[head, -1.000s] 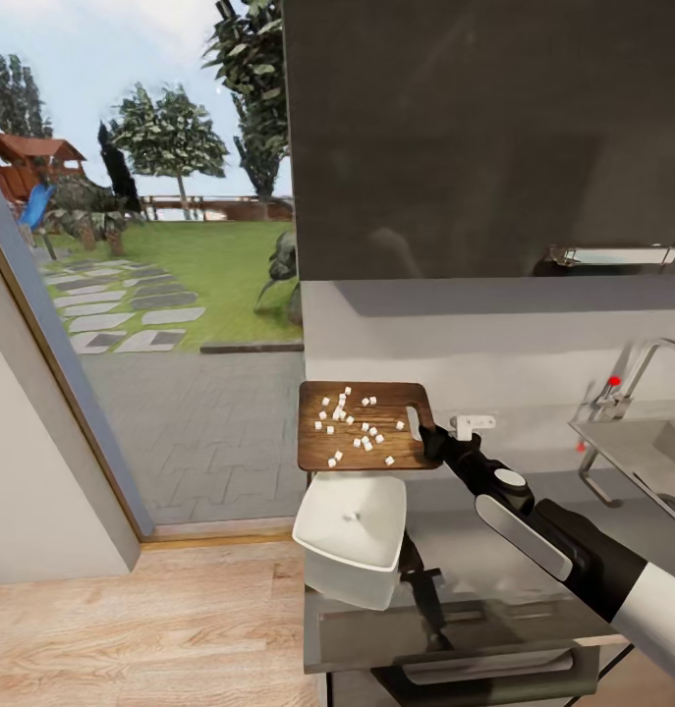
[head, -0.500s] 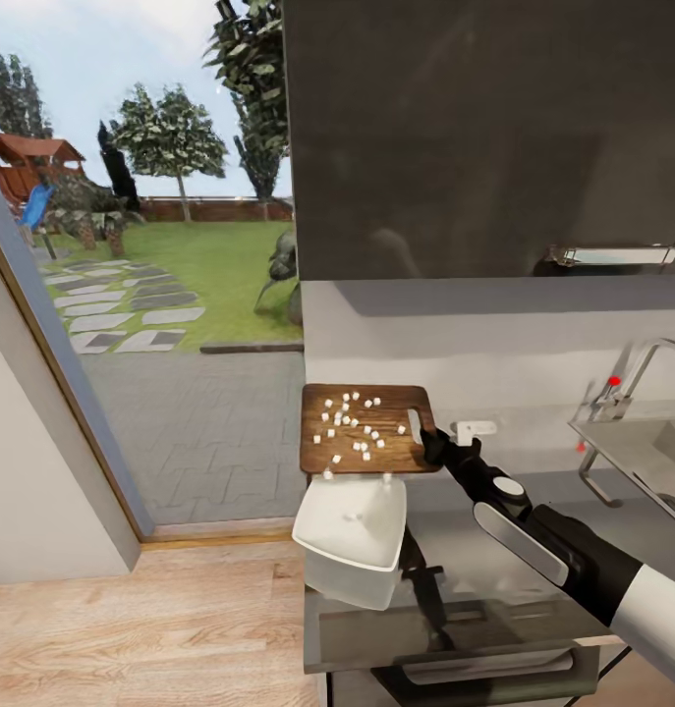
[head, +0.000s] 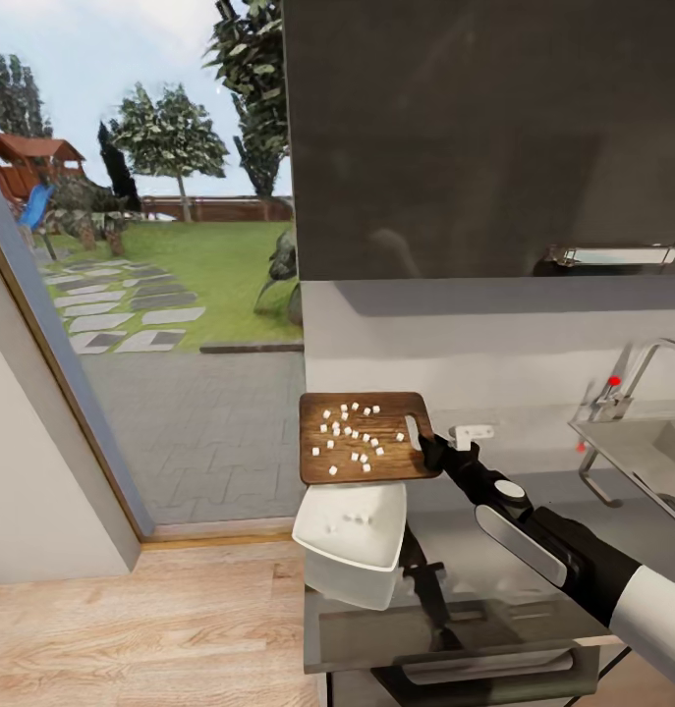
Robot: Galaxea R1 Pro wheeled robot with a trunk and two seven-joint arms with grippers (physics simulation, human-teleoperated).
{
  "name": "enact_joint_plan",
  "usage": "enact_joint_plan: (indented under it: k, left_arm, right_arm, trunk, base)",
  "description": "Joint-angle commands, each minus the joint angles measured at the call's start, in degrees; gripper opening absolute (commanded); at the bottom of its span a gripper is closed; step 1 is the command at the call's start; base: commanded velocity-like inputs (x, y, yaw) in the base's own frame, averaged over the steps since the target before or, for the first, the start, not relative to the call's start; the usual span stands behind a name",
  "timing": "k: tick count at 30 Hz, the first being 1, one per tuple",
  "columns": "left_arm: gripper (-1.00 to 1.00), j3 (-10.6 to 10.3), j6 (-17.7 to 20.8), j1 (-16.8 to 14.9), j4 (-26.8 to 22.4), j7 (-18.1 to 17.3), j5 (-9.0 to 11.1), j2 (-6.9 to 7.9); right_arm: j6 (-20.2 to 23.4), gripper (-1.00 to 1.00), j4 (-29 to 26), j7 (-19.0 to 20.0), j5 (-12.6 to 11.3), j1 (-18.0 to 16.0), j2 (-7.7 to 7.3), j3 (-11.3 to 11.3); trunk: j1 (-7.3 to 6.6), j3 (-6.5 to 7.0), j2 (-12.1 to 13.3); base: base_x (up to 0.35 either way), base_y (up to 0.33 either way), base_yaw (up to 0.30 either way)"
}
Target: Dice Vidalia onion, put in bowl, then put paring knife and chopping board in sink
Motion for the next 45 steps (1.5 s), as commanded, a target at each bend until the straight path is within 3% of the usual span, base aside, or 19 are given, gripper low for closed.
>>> enact_joint_plan:
  k: [1,16,21,23,36,45]
  left_arm:
    - [1.0,-0.49,-0.06,0.0,-0.13,0.55,0.18,0.07]
    - [1.0,-0.49,-0.06,0.0,-0.13,0.54,0.18,0.07]
    - [1.0,-0.49,-0.06,0.0,-0.14,0.55,0.18,0.07]
    - [1.0,-0.49,-0.06,0.0,-0.16,0.55,0.18,0.07]
    - [1.0,-0.49,-0.06,0.0,-0.22,0.55,0.18,0.07]
    - [1.0,-0.49,-0.06,0.0,-0.22,0.55,0.09,0.07]
  right_arm:
    - [0.12,-1.0,-0.09,-0.41,-0.13,-0.11,-0.06,0.19]
    - [-3.82,-1.0,1.99,-0.24,0.04,-0.11,-0.22,0.17]
    - [-4.77,-1.0,3.99,2.6,4.73,-0.11,-0.11,0.13]
    - [-4.85,-1.0,4.55,3.07,5.24,-0.11,-0.07,0.11]
    - [-4.97,-1.0,4.9,3.41,5.58,-0.11,-0.06,0.1]
    - [-7.38,-1.0,5.19,3.5,5.65,-0.11,-0.14,0.1]
  trunk:
    - [0.04,-0.12,-0.13]
    - [0.04,-0.12,-0.13]
    - [0.04,-0.12,-0.13]
    - [0.04,-0.12,-0.13]
    - [0.04,-0.12,-0.13]
    - [0.04,-0.12,-0.13]
  base:
    - [0.0,0.0,0.0]
    - [0.0,0.0,0.0]
    - [0.0,0.0,0.0]
    - [0.0,0.0,0.0]
    - [0.0,0.0,0.0]
    - [0.0,0.0,0.0]
